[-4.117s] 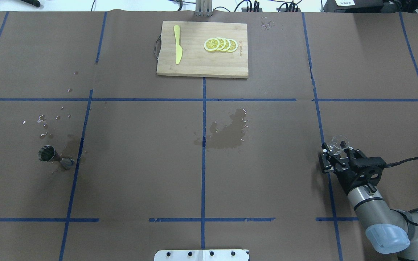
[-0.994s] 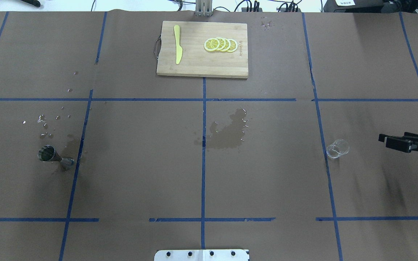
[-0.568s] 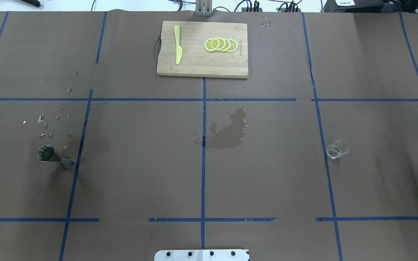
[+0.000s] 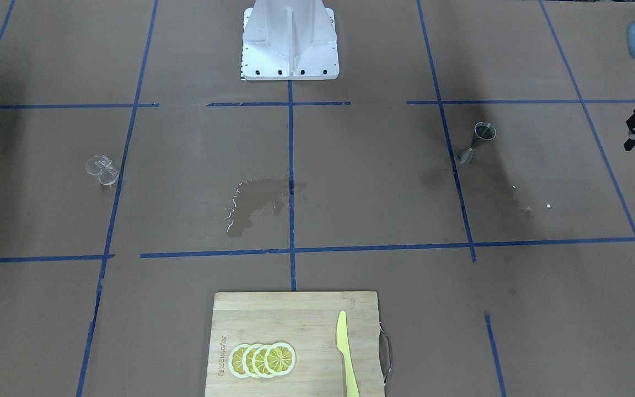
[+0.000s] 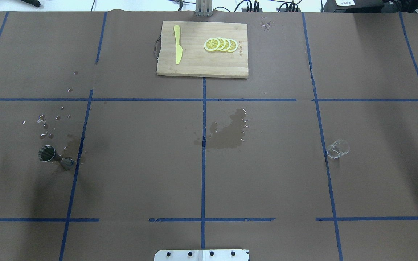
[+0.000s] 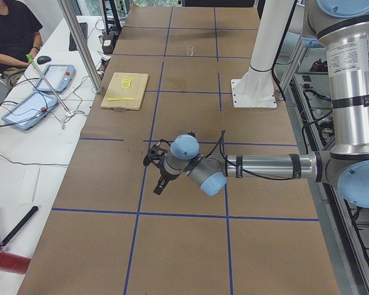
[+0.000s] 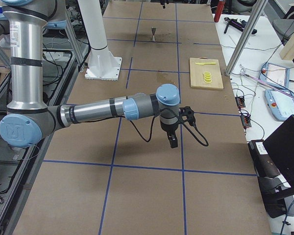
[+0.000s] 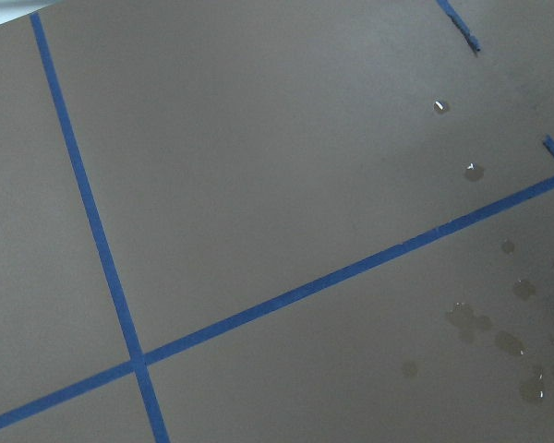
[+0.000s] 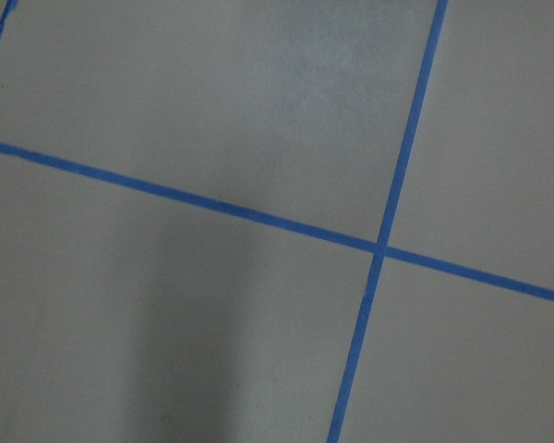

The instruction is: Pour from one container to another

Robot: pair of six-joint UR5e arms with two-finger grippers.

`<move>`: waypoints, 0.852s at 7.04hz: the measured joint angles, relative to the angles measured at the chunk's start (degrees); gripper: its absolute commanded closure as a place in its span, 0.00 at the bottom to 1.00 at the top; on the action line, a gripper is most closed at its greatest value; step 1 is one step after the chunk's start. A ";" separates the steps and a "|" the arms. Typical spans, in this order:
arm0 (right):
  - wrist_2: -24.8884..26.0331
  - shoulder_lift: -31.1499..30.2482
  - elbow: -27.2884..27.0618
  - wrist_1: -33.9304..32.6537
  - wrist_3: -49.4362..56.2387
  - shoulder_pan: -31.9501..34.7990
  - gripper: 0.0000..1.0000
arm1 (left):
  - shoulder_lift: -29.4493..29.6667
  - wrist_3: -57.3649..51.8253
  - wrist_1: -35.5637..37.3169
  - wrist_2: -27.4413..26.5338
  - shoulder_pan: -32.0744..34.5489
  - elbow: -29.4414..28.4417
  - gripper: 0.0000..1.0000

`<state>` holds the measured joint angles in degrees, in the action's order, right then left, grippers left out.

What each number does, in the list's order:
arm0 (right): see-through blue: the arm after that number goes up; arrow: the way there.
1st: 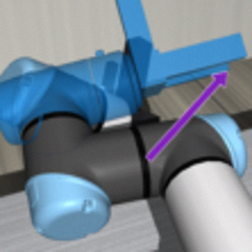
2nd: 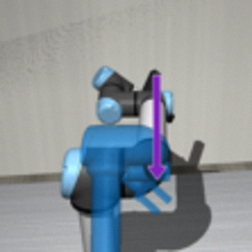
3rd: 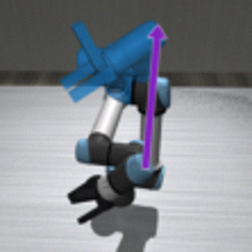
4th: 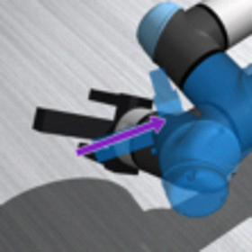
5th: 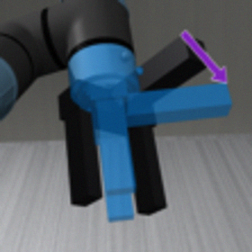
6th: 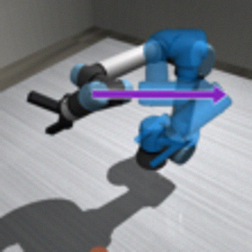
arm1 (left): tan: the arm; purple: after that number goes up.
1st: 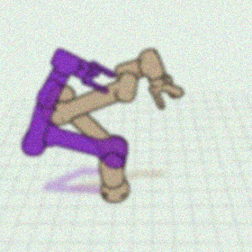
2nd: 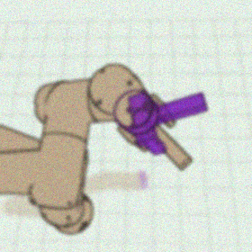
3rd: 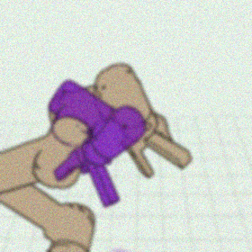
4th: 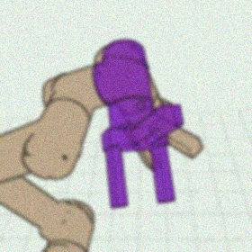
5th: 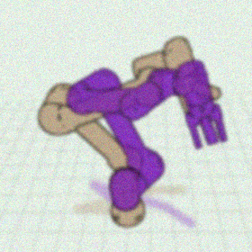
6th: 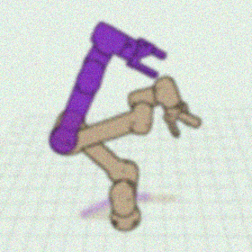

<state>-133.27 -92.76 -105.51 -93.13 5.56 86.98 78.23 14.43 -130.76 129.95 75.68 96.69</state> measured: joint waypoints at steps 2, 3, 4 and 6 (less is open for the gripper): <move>-0.60 -0.15 0.48 -3.90 2.05 0.52 0.00 | 1.99 -6.70 17.75 2.46 1.51 1.88 0.00; -0.59 -0.17 0.67 -4.24 2.12 0.53 0.00 | 3.33 -13.81 26.70 2.69 5.12 2.45 0.00; -0.65 -0.18 0.97 -4.37 2.07 0.56 0.00 | 5.50 -18.67 34.67 2.68 8.83 2.85 0.00; -0.74 -0.34 1.67 -4.39 2.04 0.52 0.00 | 10.60 -21.60 44.29 0.09 12.88 3.37 0.00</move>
<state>-134.02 -93.11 -103.84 -97.52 7.61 87.49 88.83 -7.18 -86.47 130.04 88.56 100.06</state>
